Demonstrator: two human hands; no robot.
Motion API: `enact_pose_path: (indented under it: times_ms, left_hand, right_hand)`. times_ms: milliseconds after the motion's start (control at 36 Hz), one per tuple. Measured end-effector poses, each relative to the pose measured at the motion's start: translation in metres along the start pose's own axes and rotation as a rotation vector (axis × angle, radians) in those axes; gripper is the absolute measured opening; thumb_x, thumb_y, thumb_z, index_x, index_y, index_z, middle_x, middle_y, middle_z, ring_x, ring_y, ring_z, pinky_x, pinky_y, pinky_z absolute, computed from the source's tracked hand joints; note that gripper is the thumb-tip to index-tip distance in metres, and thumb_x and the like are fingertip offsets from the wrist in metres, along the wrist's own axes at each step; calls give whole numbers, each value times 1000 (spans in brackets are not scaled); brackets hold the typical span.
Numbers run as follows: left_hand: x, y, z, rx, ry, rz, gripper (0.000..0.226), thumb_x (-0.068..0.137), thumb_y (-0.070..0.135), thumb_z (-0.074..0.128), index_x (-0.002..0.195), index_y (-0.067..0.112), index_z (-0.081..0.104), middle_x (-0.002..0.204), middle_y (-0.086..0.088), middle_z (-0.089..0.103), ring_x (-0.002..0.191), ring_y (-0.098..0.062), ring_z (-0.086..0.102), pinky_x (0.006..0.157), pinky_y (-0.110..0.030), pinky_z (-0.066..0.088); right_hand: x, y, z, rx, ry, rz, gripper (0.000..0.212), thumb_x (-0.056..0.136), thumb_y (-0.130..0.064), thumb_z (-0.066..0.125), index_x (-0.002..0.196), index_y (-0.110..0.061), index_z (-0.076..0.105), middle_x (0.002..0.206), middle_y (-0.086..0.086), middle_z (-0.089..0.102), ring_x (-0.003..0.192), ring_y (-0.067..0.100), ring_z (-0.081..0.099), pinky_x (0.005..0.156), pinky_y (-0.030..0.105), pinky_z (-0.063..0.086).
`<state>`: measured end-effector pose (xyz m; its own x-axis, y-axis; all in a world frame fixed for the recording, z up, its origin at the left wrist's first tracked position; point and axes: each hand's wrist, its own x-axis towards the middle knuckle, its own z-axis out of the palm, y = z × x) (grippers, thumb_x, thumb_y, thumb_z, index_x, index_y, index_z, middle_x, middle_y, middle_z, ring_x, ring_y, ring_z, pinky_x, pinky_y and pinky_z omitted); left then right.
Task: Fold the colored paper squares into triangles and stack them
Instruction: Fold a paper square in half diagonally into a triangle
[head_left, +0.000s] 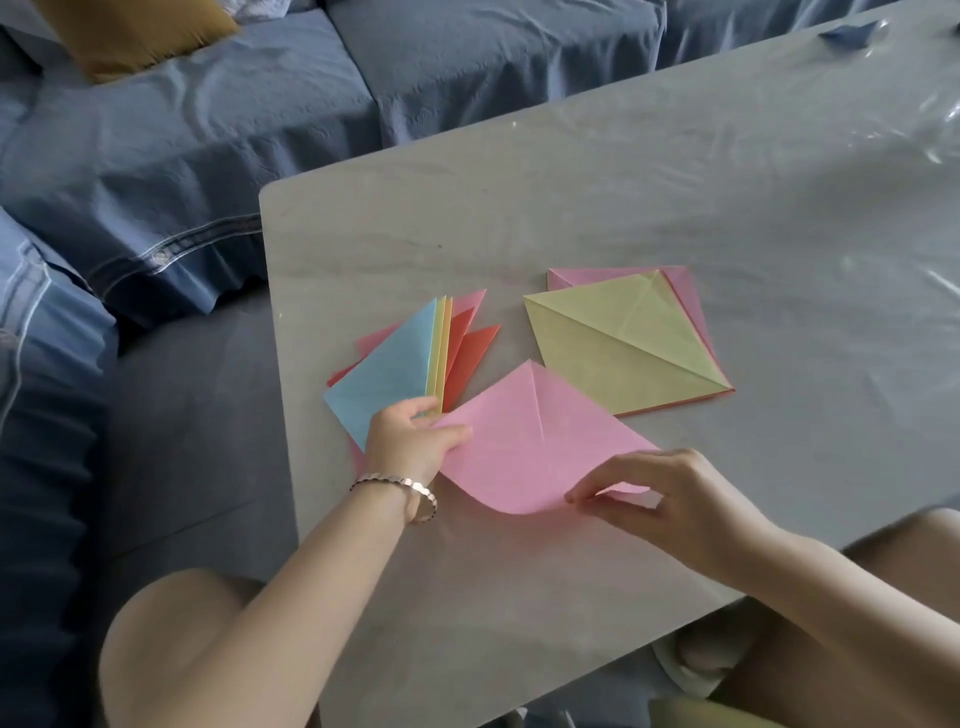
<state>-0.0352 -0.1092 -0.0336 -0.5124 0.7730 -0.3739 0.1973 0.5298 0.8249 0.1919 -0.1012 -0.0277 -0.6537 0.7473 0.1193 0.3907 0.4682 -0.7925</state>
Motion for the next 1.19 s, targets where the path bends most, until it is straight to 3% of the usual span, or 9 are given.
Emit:
enact_pose_path:
  times_ms: [167,306,417,472,556,611,861,1028,1194]
  left_hand:
    - [-10,-6,-7,30,-65,161,19,77,2,68,85,19,69,78,7,67,67,4,62,64,-5,47]
    - [-20,-6,-14,8,-100,222,28,78,-2,67,69,25,66,72,12,67,61,11,59,60,-12,47]
    - [-32,-4,-23,-39,-232,204,29,78,-10,63,72,19,66,72,8,66,62,4,62,56,-11,50]
    - [-36,-3,-28,-63,-322,172,28,78,-12,62,73,15,66,72,3,66,60,-1,63,53,-15,52]
    - [-38,-4,-33,27,-393,195,21,77,-3,67,76,18,68,70,9,69,65,-1,64,58,-13,49]
    - [-40,-6,-35,51,-422,179,17,77,2,69,80,19,68,73,9,70,68,-4,64,59,-14,49]
    - [-58,11,-20,193,-232,385,22,74,48,61,94,39,59,91,22,65,90,11,58,77,0,39]
    - [-68,19,-2,216,-109,564,18,76,15,73,90,25,71,78,24,64,78,7,59,67,-3,42]
    - [-70,19,2,107,-13,552,17,72,9,76,83,20,73,66,22,62,65,11,59,63,0,40]
  right_hand:
    - [3,1,-3,89,37,146,20,78,-18,70,82,-38,69,86,-28,67,81,-6,63,77,9,45]
    - [16,3,-4,170,228,231,14,78,-23,66,78,-37,66,115,-25,55,105,-15,48,89,3,34]
    - [21,2,-3,257,223,363,12,80,-19,67,77,-31,67,125,-15,49,116,4,47,99,27,36]
    - [22,0,-1,262,238,367,8,81,-19,67,81,-27,69,114,-18,61,108,3,55,96,28,41]
    - [23,-6,1,269,259,359,16,81,-14,68,79,-30,69,82,-25,68,79,-11,60,76,6,42]
    - [22,-9,3,308,270,358,17,80,-11,69,76,-27,70,75,-18,69,66,-8,60,66,3,42]
    - [20,-25,13,320,282,343,32,78,-3,70,70,-34,66,70,-24,68,68,-1,62,68,6,46]
    - [19,-35,14,373,356,325,29,76,-4,71,69,-32,66,66,-25,67,64,-7,61,62,2,41]
    - [17,-38,14,503,460,406,22,77,-12,72,90,-28,65,76,-15,71,65,-4,63,58,6,44]
